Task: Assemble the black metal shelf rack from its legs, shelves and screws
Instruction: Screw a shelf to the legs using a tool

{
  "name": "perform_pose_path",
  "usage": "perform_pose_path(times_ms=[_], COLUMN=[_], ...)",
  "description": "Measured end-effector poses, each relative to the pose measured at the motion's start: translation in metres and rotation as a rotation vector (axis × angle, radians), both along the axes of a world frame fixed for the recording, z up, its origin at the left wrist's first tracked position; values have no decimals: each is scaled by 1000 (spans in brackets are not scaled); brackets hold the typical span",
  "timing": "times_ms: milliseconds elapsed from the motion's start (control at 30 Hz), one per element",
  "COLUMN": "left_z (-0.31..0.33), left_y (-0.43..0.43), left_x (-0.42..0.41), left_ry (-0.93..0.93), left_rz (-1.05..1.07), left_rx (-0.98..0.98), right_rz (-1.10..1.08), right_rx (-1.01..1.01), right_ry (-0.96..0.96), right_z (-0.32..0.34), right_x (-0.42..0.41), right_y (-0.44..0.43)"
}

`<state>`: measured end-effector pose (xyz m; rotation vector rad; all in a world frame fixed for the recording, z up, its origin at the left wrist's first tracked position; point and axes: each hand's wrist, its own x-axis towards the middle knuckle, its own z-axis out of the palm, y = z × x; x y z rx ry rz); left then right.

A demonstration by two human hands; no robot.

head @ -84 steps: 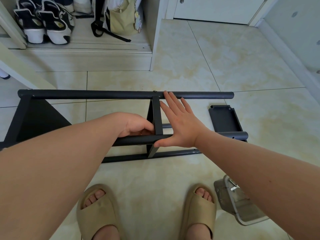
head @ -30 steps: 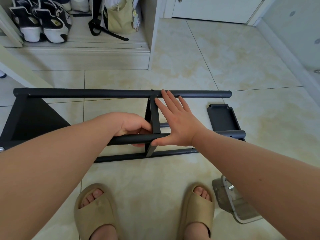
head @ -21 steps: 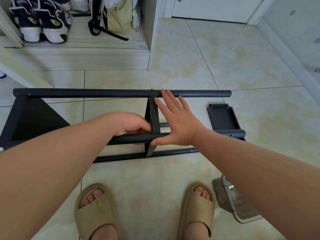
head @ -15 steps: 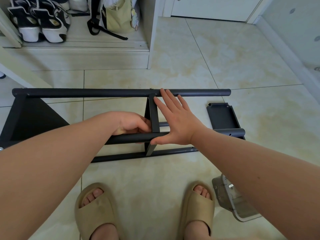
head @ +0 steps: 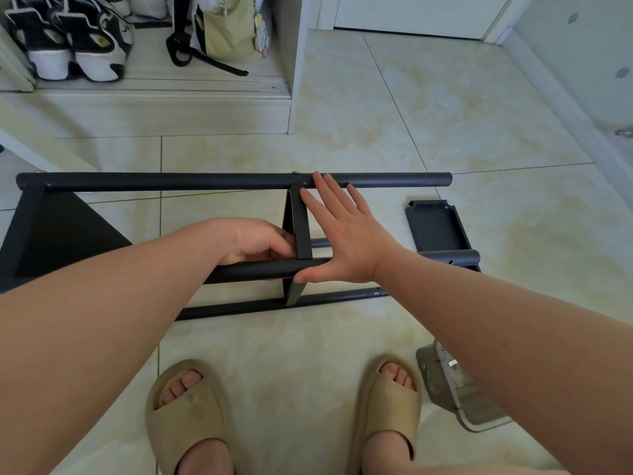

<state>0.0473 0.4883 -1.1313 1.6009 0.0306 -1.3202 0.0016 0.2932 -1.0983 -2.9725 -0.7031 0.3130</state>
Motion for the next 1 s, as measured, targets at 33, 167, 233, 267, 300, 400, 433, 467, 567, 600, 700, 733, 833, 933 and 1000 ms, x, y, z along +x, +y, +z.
perform_pose_path(times_ms=[33, 167, 233, 267, 300, 400, 433, 467, 567, 600, 700, 733, 833, 933, 1000], left_z=[0, -1, 0, 0, 0, 0, 0, 0, -2, -2, -4, -4, -3, -1, -1], left_y=[0, -2, -3, -3, -3, -3, -3, -2, 0, 0, 0, -1, -3, -3, -2], left_x=[0, 0, 0, -1, -1, 0, 0, -1, 1, 1, 1, 1, 0, 0, 0], left_ry=[28, 64, 48, 42, 33, -8, -14, -9, 55, 74, 56, 37, 21, 28, 45], left_rz=[19, 21, -6, -7, 0, 7, 7, 13, 54, 55, 12, 0, -5, 15, 19], left_rx=[-8, 69, 90, 90, 87, 63, 52, 36, -13, -4, 85, 109, 106, 58, 33], right_rz=[-1, 0, 1, 2, 2, 0, 0, 0, 0, 2, 3, 1, 2, -1, -1], right_rx=[-1, -4, -2, -2, -4, -6, -6, -6, -7, -6, 0, 1, -2, 1, 2], right_ry=[1, 3, 2, 2, 2, -2, -3, -4, -6, -6, -8, -8, -7, -6, -4], right_z=[0, 0, 0, 0, 0, 0, 0, 0, 0, 0, -1, -1, -1, 0, -1], right_x=[0, 0, 0, 0, 0, 0, 0, 0, 0, 0, 0, 0, 0, 0, 0], right_y=[0, 0, 0, 0, 0, 0, 0, 0, 0, 0, -1, -1, -1, 0, -1])
